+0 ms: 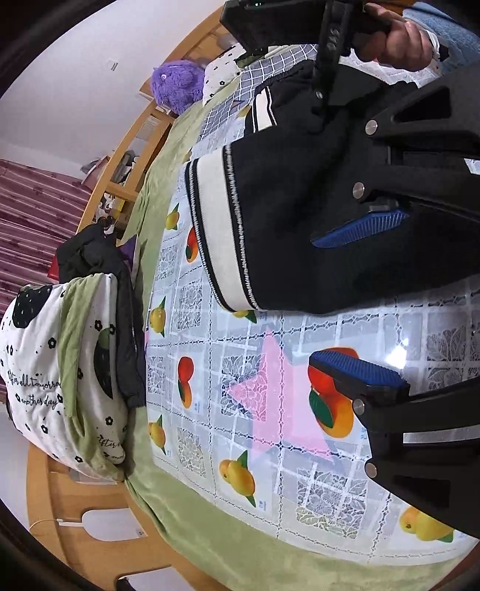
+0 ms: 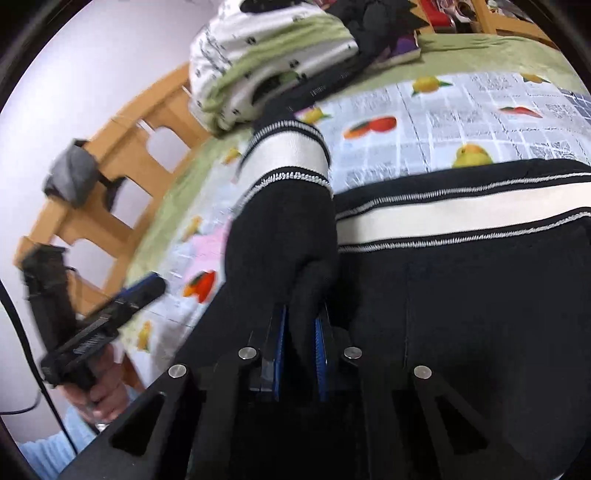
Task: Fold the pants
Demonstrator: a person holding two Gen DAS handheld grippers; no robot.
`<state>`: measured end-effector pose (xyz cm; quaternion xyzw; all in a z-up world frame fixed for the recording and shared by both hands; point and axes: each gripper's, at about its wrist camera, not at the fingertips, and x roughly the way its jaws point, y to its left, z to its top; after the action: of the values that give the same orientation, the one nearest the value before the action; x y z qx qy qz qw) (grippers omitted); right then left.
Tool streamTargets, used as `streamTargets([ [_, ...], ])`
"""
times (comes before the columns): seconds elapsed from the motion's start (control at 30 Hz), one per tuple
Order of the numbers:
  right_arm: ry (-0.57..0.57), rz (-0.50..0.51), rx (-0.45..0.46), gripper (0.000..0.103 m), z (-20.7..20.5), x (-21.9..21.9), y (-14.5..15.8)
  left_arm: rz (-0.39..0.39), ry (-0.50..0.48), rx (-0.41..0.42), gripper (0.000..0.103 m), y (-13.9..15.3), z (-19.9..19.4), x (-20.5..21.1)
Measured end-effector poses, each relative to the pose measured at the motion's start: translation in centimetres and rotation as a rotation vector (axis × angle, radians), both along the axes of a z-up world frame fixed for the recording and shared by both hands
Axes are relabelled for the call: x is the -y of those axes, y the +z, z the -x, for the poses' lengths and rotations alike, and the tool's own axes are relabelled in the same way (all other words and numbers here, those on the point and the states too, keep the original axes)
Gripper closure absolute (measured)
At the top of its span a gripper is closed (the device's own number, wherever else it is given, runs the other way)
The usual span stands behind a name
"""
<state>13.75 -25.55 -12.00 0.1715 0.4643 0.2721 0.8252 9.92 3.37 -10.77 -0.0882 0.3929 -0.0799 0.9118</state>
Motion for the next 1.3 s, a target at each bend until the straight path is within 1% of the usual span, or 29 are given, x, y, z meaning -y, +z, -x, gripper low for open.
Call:
streamTargets([
  [0.03, -0.010, -0.016, -0.006, 0.086, 0.2, 0.5, 0.0, 0.006, -0.002, -0.003, 0.047, 0.0, 0.1, 0.0],
  [0.1, -0.019, -0.018, -0.019, 0.074, 0.4, 1.0, -0.4, 0.019, -0.006, -0.007, 0.047, 0.0, 0.2, 0.1],
  [0.13, -0.014, -0.026, -0.023, 0.069, 0.5, 1.0, -0.5, 0.024, -0.008, -0.007, 0.047, 0.0, 0.2, 0.1],
  [0.2, -0.002, -0.036, -0.036, 0.052, 0.7, 1.1, -0.9, 0.026, -0.013, -0.006, 0.047, 0.0, 0.2, 0.2],
  [0.33, -0.009, 0.040, -0.036, 0.050, 1.2, 0.2, -1.7, 0.034, -0.031, -0.002, 0.047, 0.2, 0.3, 0.7],
  [0.43, -0.014, 0.074, -0.062, 0.050, 0.9, -0.9, -3.4, 0.026, -0.048, -0.002, 0.047, 0.2, 0.4, 1.1],
  [0.47, -0.010, 0.075, -0.067, 0.054, 0.8, -1.1, -3.9, 0.019, -0.053, -0.001, 0.047, 0.2, 0.4, 1.3],
  [0.5, 0.005, 0.070, -0.061, 0.074, 0.8, -1.6, -4.0, 0.012, -0.056, 0.001, 0.047, 0.3, 0.4, 1.5],
  [0.53, 0.016, 0.080, -0.049, 0.080, 0.8, -1.9, -3.7, 0.008, -0.057, 0.005, 0.047, 0.5, 0.5, 1.5],
  [0.57, 0.025, 0.091, -0.015, 0.090, 0.9, -2.1, -2.8, 0.007, -0.057, 0.012, 0.047, 0.7, 0.5, 1.6],
  [0.6, 0.031, 0.080, 0.023, 0.093, 1.1, -2.1, -1.5, 0.011, -0.056, 0.017, 0.047, 1.0, 0.5, 1.6],
  [0.67, 0.033, 0.054, 0.087, 0.093, 1.8, -2.0, 1.1, 0.033, -0.058, 0.027, 0.047, 1.5, 0.5, 1.7],
  [0.7, 0.040, 0.057, 0.118, 0.094, 2.0, -1.8, 2.3, 0.043, -0.060, 0.028, 0.047, 1.6, 0.5, 1.7],
  [0.8, 0.036, 0.161, 0.173, 0.094, 2.0, -1.0, 5.2, 0.071, -0.078, 0.021, 0.047, 1.6, 0.3, 2.4],
  [0.83, 0.036, 0.174, 0.180, 0.094, 2.0, -0.4, 5.7, 0.069, -0.084, 0.016, 0.047, 1.5, 0.3, 2.7],
  [0.87, 0.033, 0.190, 0.189, 0.094, 1.9, 0.4, 6.4, 0.061, -0.089, 0.012, 0.047, 1.3, 0.3, 3.2],
  [0.97, 0.003, 0.252, 0.256, 0.094, 2.1, 3.8, 8.5, 0.055, -0.110, 0.003, 0.047, 0.9, 0.7, 4.2],
  [1.0, -0.017, 0.268, 0.263, 0.094, 1.9, 5.6, 9.1, 0.058, -0.115, -0.001, 0.047, 0.9, 0.8, 4.6],
  [1.07, -0.059, 0.271, 0.253, 0.094, 1.5, 8.9, 9.3, 0.060, -0.121, -0.007, 0.047, 0.7, 1.2, 5.5],
  [1.17, -0.136, 0.298, 0.230, 0.094, 1.0, 13.3, 8.5, 0.076, -0.138, -0.020, 0.047, 0.3, 1.7, 7.3],
  [1.3, -0.234, 0.323, 0.150, 0.094, 0.3, 19.3, 5.6, 0.100, -0.180, -0.033, 0.047, -0.2, 2.0, 10.4],
])
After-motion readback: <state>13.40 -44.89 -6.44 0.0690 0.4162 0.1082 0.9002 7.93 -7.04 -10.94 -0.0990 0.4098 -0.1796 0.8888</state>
